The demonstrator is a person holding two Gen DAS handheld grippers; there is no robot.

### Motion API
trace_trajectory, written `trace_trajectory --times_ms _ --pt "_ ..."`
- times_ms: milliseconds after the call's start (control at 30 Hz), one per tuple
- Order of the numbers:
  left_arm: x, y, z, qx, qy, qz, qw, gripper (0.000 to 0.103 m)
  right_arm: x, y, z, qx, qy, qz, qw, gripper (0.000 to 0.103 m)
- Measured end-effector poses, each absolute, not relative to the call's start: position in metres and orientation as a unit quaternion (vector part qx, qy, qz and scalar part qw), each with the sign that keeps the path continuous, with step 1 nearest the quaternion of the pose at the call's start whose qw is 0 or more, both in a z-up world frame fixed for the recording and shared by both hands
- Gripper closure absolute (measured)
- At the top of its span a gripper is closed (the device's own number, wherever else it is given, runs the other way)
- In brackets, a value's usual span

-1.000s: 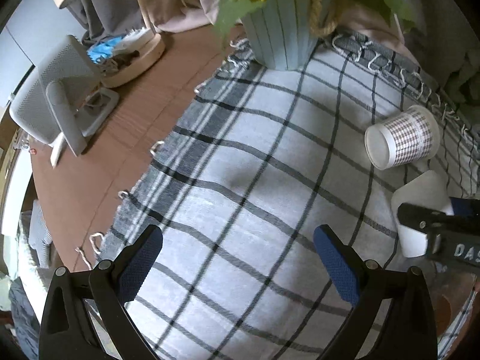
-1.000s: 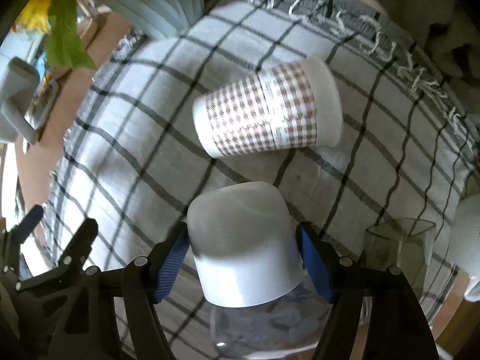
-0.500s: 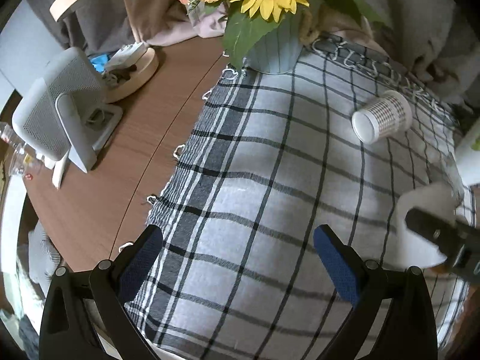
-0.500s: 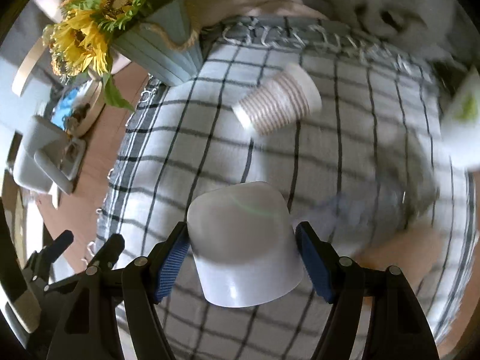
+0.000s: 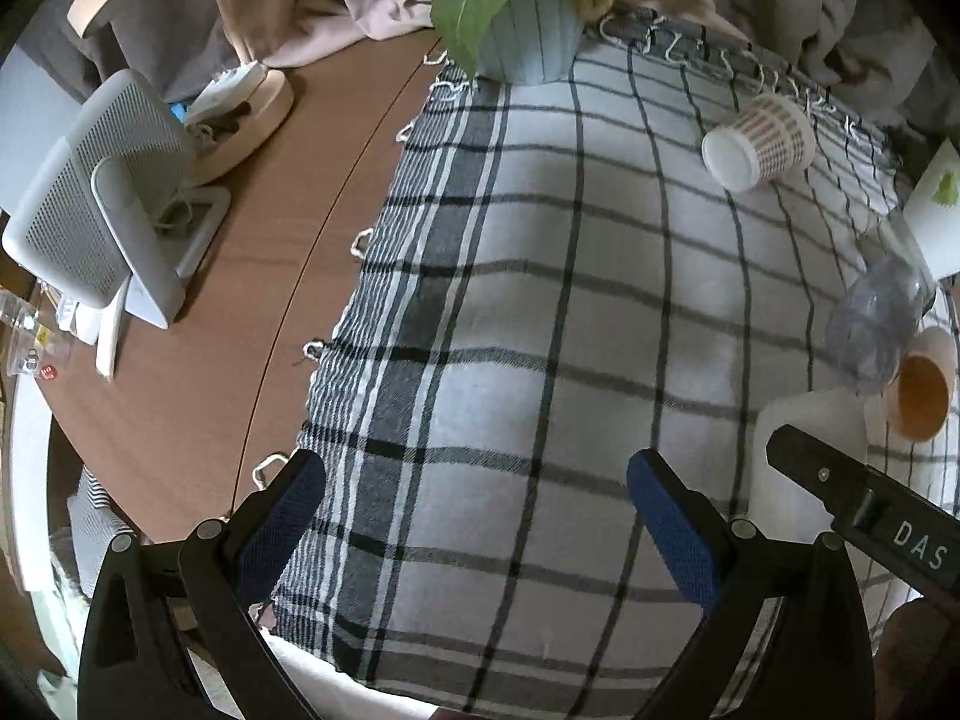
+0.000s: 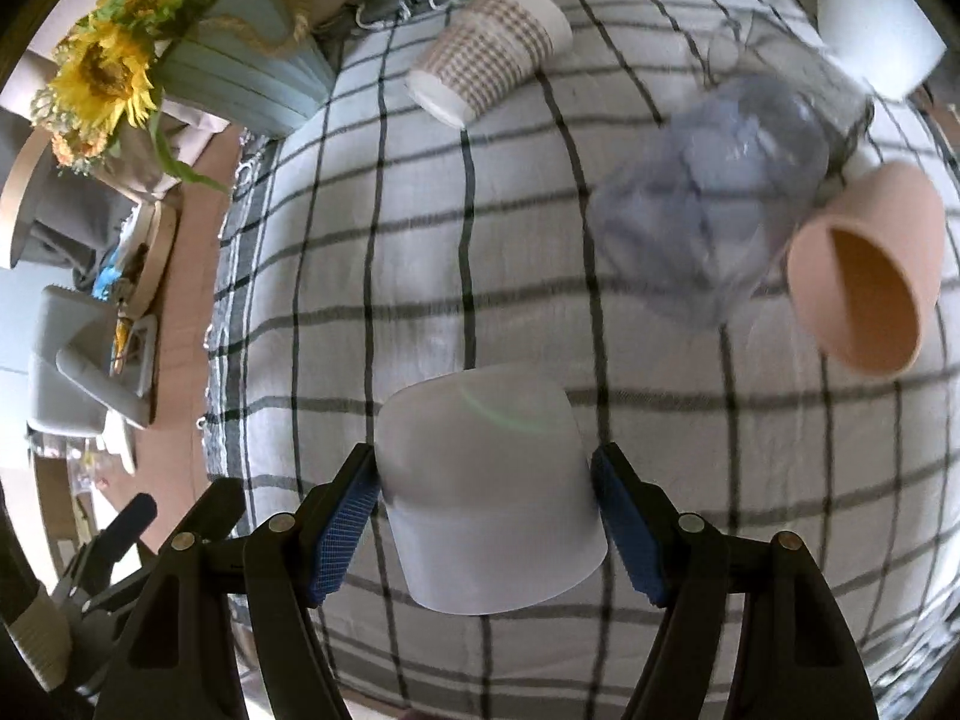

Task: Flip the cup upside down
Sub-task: 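Lift the white cup with the right gripper and rotate it rim-down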

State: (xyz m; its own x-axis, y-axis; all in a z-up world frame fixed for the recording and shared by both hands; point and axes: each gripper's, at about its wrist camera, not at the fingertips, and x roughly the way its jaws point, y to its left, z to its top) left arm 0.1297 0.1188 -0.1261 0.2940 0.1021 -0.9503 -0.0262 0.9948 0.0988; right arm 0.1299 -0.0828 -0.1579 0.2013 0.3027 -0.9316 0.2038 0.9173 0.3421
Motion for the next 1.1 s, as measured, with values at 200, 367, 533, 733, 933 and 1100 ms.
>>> trace_trajectory --times_ms 200,367,533,733,933,1100 --pt "0.126 0.126 -0.136 0.037 0.601 0.043 0.797 0.0 0.125 -0.081 -0.168 0.207 0.631 0.016 0.748 0.031" --pt "0.124 0.127 -0.141 0.036 0.608 0.042 0.792 0.0 0.124 -0.079 -0.17 0.2 0.63 0.01 0.751 0.031" --pt "0.124 0.127 -0.139 0.032 0.607 0.047 0.793 0.0 0.127 -0.077 -0.168 0.194 0.628 0.012 0.753 0.027" --pt "0.121 0.125 -0.13 0.024 0.601 0.045 0.798 0.0 0.121 -0.078 -0.139 0.178 0.597 0.022 0.782 0.019" --pt "0.12 0.106 -0.113 0.014 0.592 0.022 0.806 0.0 0.104 -0.095 -0.093 0.158 0.555 -0.005 0.817 0.018" --pt "0.121 0.078 -0.103 0.017 0.588 -0.001 0.809 0.0 0.095 -0.126 -0.078 0.161 0.554 -0.043 0.816 0.018"
